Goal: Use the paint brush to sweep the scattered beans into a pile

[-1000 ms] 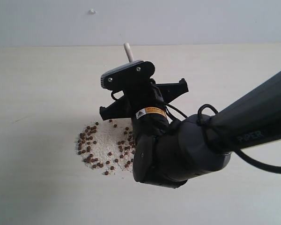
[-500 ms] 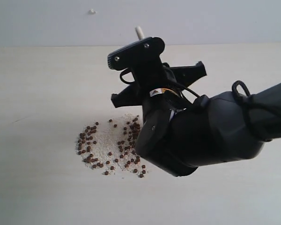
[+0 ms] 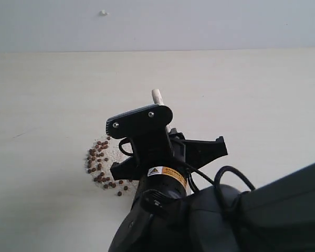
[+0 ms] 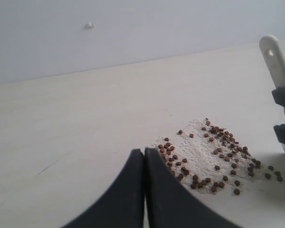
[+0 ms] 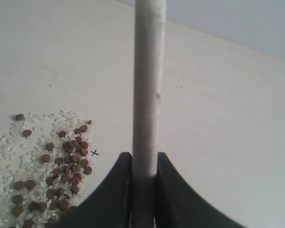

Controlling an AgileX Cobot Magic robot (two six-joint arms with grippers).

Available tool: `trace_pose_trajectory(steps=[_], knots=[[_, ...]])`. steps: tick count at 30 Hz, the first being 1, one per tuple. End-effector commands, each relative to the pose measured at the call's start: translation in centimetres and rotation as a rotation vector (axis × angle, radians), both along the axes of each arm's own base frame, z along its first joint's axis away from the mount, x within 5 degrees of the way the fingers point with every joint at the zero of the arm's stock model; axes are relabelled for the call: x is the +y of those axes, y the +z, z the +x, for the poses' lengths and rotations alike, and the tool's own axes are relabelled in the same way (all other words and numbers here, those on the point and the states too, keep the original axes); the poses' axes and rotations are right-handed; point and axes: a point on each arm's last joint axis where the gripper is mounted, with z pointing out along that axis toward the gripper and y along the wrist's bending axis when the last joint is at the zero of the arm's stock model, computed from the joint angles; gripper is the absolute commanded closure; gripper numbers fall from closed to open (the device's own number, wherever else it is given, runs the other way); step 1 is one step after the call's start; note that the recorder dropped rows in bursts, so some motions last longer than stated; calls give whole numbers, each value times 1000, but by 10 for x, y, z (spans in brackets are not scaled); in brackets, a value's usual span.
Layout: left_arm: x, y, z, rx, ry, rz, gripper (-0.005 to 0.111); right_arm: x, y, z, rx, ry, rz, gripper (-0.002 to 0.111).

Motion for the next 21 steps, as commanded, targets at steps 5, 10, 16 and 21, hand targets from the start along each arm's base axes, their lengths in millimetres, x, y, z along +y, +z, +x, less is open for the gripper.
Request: trace_pose_trajectory(steps=[5,10,16,21], knots=[[0,-1,0,-2,-5,3,107,33,-8,5,24,-3,189,108],[0,-1,0,-2,-5,3,107,56,9,13,-35,-14,255,108],[0,-1,0,-2,-5,3,107,52,28,9,-153,-8,142,108],[0,-1,0,-2,-5,3,107,60,47,8,-225,147,43,108]])
